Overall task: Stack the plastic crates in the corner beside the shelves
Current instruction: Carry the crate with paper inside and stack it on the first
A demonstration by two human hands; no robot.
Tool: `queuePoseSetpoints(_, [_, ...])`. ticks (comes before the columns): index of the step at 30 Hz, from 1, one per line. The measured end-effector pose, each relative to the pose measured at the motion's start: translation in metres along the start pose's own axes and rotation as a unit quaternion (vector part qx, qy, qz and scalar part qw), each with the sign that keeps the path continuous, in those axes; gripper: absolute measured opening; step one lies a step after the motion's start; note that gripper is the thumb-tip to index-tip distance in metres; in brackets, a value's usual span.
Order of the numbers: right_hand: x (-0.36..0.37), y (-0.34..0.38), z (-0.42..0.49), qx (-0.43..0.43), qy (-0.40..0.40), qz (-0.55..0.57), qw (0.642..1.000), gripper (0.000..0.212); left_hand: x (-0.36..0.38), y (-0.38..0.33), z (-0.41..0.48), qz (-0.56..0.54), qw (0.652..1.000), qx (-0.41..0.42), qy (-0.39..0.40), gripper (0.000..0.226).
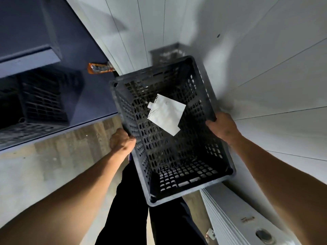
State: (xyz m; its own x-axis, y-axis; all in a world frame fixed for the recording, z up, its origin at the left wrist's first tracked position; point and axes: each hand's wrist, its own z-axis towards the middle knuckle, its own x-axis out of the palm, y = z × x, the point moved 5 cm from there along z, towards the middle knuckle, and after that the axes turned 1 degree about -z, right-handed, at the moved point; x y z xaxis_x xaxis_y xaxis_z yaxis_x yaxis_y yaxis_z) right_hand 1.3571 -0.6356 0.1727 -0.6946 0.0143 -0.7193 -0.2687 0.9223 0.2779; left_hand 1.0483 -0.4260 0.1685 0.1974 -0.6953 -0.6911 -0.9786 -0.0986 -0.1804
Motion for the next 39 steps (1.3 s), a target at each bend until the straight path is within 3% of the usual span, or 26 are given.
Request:
queuePoseSetpoints(3, [0.003, -0.002, 0.003, -0.001, -0.018, -0.012, 1.000, 0.047, 0.007, 0.007, 0.008, -0.010, 1.000, -0.017, -0.019, 0.070])
queuePoseSetpoints(5, [0.004, 0.000, 0.003, 0.004, -0.029, -0.004, 1.000, 0.043, 0.008, 0.011, 0.010, -0.008, 1.000, -0.022, -0.021, 0.072])
queuePoseSetpoints(12, [-0.001, 0.004, 0.000, 0.016, -0.050, -0.023, 0.998, 0.026, 0.000, 0.001, -0.005, -0.016, 0.999, 0.006, -0.032, 0.031])
queuePoseSetpoints(16, [-0.007, 0.005, 0.005, 0.008, -0.043, -0.040, 0.998, 0.022, 0.004, -0.010, -0.002, -0.008, 1.000, 0.016, -0.016, 0.035])
queuePoseSetpoints(20, [-0.008, 0.010, 0.002, -0.004, -0.024, -0.093, 0.995, 0.034, 0.007, -0.014, 0.001, 0.038, 0.999, -0.009, -0.014, 0.029])
queuePoseSetpoints(30, [-0.010, 0.009, -0.013, -0.030, -0.032, -0.150, 0.988, 0.044, 0.013, -0.009, -0.004, 0.018, 0.999, 0.022, -0.014, 0.026])
queuePoseSetpoints(36, [-0.012, 0.012, -0.005, -0.027, -0.051, -0.157, 0.986, 0.038, 0.013, -0.009, 0.005, -0.051, 0.998, 0.028, -0.001, 0.019])
queuePoseSetpoints(39, [-0.005, 0.017, -0.011, -0.019, -0.061, -0.195, 0.979, 0.049, 0.015, -0.005, 0.006, -0.092, 0.995, 0.029, -0.002, 0.012])
